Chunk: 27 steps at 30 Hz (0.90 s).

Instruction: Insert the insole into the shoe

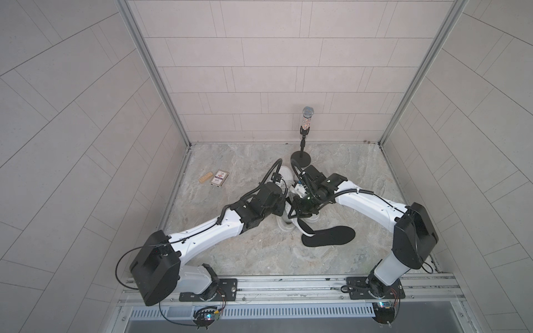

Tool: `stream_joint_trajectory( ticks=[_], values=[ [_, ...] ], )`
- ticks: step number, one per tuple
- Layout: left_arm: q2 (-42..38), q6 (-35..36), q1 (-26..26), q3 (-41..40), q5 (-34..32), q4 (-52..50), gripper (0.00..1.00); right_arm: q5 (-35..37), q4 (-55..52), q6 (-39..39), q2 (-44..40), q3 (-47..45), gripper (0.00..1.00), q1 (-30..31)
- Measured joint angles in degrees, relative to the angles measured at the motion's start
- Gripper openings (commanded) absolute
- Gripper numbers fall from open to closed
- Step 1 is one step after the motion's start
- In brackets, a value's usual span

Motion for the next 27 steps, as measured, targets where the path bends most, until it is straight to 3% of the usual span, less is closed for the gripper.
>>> stream_joint_trajectory(
  ticks=[9,16,20,25,27],
  values=[
    [3.76,-1.64,0.44,5.53,1.7,-7.32,0.0,9.46,-7.41,-3.48,5.68,7.48,0.25,1.16],
    [5.03,-6.64,1.75,6.25,1.7,-10.67,0.0,11.87,-8.48,-3.72,7.28,9.86,0.29,1.77],
    [6.1,-10.45,4.15,6.27,1.92,-11.78,0.0,12.28,-5.38,-2.45,8.46,10.93,0.3,3.63],
    [6.23,-13.42,5.25,5.64,2.27,-12.59,0.0,11.21,2.38,1.97,8.5,5.97,0.3,4.2],
    [6.4,-14.08,5.29,5.49,1.88,-12.61,0.0,10.56,5.81,4.0,8.17,3.82,0.35,4.2]
  ],
)
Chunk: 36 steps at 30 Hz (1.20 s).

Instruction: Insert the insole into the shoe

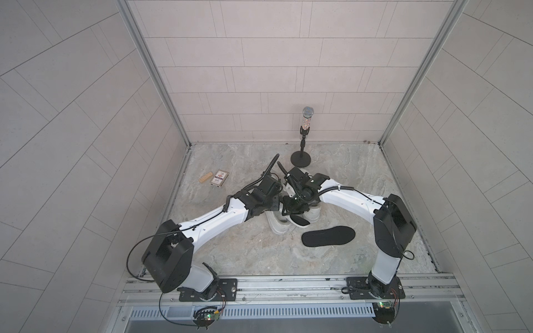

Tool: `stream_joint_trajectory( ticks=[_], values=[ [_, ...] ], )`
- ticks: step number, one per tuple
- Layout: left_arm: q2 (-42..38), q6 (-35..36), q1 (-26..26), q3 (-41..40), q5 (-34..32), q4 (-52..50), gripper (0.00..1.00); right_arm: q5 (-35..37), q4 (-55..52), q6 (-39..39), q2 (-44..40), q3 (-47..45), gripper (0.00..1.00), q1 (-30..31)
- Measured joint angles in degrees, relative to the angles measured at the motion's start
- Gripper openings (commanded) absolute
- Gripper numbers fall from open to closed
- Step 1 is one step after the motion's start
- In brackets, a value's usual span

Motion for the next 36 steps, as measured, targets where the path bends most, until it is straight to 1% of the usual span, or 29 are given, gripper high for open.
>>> stream_joint_trajectory(
  ticks=[3,5,8,10,14,19,23,27,32,36],
  values=[
    [0.37,-0.81,0.13,0.0,-0.44,-0.02,0.0,-0.61,4.94,3.21,-2.27,-3.39,0.42,0.0],
    [0.5,-1.42,0.13,0.0,-0.39,-0.02,0.0,-0.55,8.41,5.44,-4.26,-6.08,0.45,0.0],
    [0.76,-2.45,0.13,-0.02,-0.07,0.0,0.0,-0.37,11.39,7.93,-6.47,-8.48,0.45,-0.04],
    [1.01,-2.99,0.2,-0.04,-0.02,0.13,0.0,0.07,12.17,8.76,-6.82,-8.72,0.4,-0.04],
    [1.36,-3.63,0.46,-0.04,0.52,0.22,0.0,1.77,14.36,10.14,-6.88,-10.25,0.26,-0.02],
    [1.88,-3.63,0.81,-0.15,2.89,1.46,0.0,4.94,18.51,10.32,-8.33,-13.38,0.22,0.79],
    [2.78,-3.26,1.51,-0.13,6.03,1.31,0.0,7.8,18.82,9.11,-8.74,-13.64,0.22,1.31],
    [2.89,-3.21,3.08,0.13,10.03,0.94,0.0,8.74,19.56,6.71,-8.81,-14.16,0.17,1.4],
    [2.91,-3.5,5.9,1.55,15.43,-0.85,0.0,9.92,21.18,0.02,-8.81,-14.25,0.12,2.1],
    [4.09,-3.85,7.96,3.69,18.69,-3.48,0.0,10.73,23.71,-5.46,-8.81,-15.15,0.12,3.37]
  ],
)
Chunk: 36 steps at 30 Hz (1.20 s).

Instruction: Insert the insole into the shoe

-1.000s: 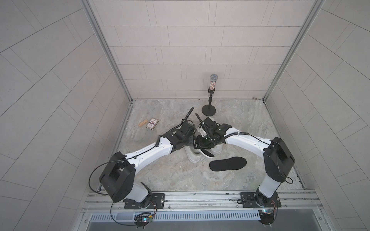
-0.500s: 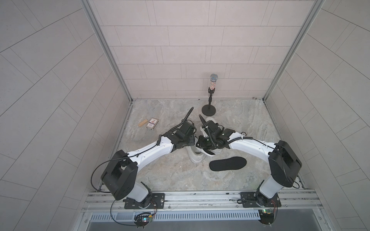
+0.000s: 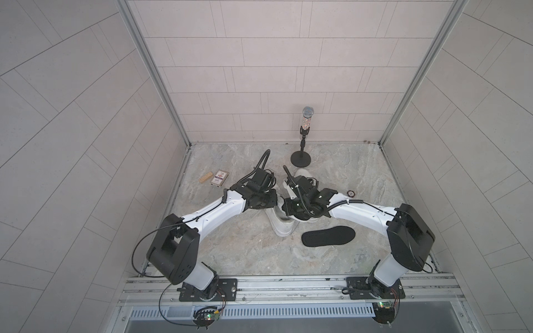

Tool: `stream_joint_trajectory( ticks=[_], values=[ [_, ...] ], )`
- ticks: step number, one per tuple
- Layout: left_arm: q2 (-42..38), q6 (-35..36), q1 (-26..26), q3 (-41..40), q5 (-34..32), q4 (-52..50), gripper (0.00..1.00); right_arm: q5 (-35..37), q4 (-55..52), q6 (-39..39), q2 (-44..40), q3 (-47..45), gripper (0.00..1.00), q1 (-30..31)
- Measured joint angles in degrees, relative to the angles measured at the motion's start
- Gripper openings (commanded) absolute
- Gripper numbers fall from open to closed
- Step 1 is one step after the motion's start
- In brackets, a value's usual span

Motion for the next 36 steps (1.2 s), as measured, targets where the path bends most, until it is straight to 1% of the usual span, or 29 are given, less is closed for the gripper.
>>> stream_joint_trajectory(
  ticks=[3,4,7,8,11,15,20,23,26,28,32,36],
  values=[
    [1.53,0.28,1.05,1.62,1.73,-2.16,0.02,1.01,2.19,-3.45,0.0,-0.9,0.15,1.68],
    [1.84,0.46,1.36,1.95,2.27,-2.78,0.06,1.31,2.49,-4.26,0.0,-0.94,0.15,2.29],
    [2.21,1.05,2.01,2.19,3.61,-3.69,0.35,1.51,2.19,-5.14,0.42,-0.2,0.2,3.02],
    [2.25,1.14,2.14,2.47,4.11,-4.24,0.41,1.4,1.77,-5.14,1.05,0.42,0.22,3.06],
    [2.19,1.79,2.12,2.73,3.89,-4.87,0.52,0.68,1.75,-3.85,3.56,1.6,0.29,3.06],
    [0.83,2.62,2.14,2.58,1.49,-6.56,0.56,-0.57,1.75,-1.55,4.09,2.21,0.38,2.97],
    [-4.5,2.47,2.69,1.36,-0.48,-8.39,0.6,-2.05,0.5,0.68,4.74,3.93,0.48,2.97],
    [-8.26,1.51,2.8,0.52,-1.27,-9.14,0.62,-2.8,0.02,1.84,4.83,4.07,0.52,2.99],
    [-10.93,-0.24,2.78,-1.03,-0.17,-9.11,0.65,-3.8,-0.07,2.86,4.83,3.91,0.55,2.91],
    [-11.34,-1.95,2.73,-2.38,1.4,-8.17,0.66,-4.44,0.72,3.37,4.68,3.13,0.57,2.89],
    [-10.01,-5.18,2.71,-4.83,4.24,-5.77,0.67,-4.94,2.49,3.54,3.23,0.81,0.6,2.8],
    [-8.41,-7.08,2.71,-4.9,6.03,-3.17,0.68,-5.16,3.82,4.26,0.42,-1.99,0.65,2.73]
  ],
)
